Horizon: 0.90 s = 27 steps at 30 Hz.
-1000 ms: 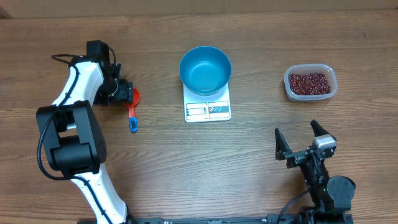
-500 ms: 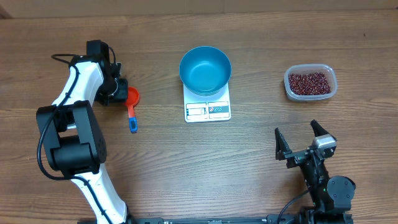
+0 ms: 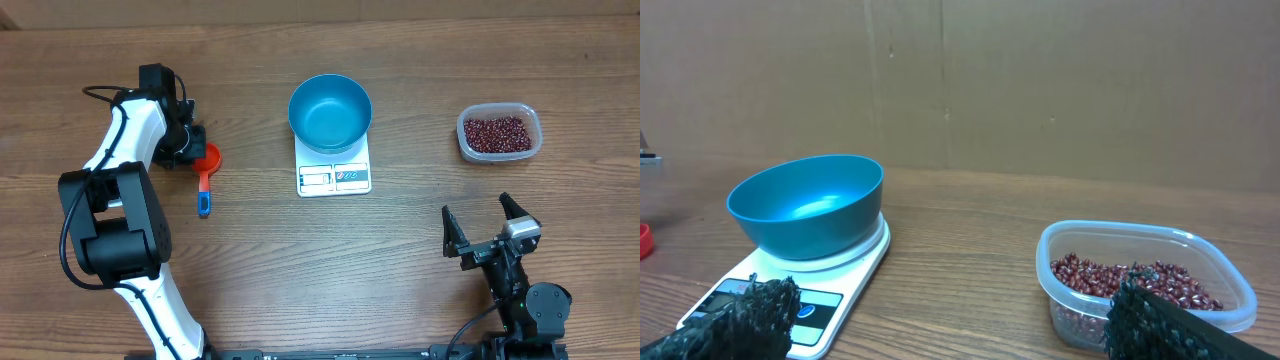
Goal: Scoop item into bowl and weigh 150g on scale
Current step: 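Lift the red scoop with the left gripper toward the scale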
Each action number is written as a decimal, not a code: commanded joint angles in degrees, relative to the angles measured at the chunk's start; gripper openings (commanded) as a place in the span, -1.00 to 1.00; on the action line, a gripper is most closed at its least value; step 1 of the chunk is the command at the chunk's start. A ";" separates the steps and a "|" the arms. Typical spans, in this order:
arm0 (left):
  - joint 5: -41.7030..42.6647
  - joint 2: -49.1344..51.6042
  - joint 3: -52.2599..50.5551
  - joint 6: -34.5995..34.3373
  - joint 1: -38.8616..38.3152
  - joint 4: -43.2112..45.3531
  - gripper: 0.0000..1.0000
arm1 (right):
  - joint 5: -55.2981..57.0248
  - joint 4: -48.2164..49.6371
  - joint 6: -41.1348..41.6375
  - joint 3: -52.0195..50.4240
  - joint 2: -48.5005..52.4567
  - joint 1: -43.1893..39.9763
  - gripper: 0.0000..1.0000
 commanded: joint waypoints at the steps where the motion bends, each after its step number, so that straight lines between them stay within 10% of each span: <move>1: -0.20 0.70 -0.48 0.07 -0.07 -0.20 -0.91 | 0.11 0.37 -0.04 -0.59 -0.55 0.33 1.00; 14: -0.22 -2.40 6.54 -4.72 -0.07 -8.17 -0.91 | 0.11 0.37 -0.04 -0.59 -0.57 0.33 1.00; 27: -0.39 -20.31 8.17 -25.94 -0.09 -13.40 -0.91 | 0.11 0.37 -0.04 -0.59 -0.55 0.33 1.00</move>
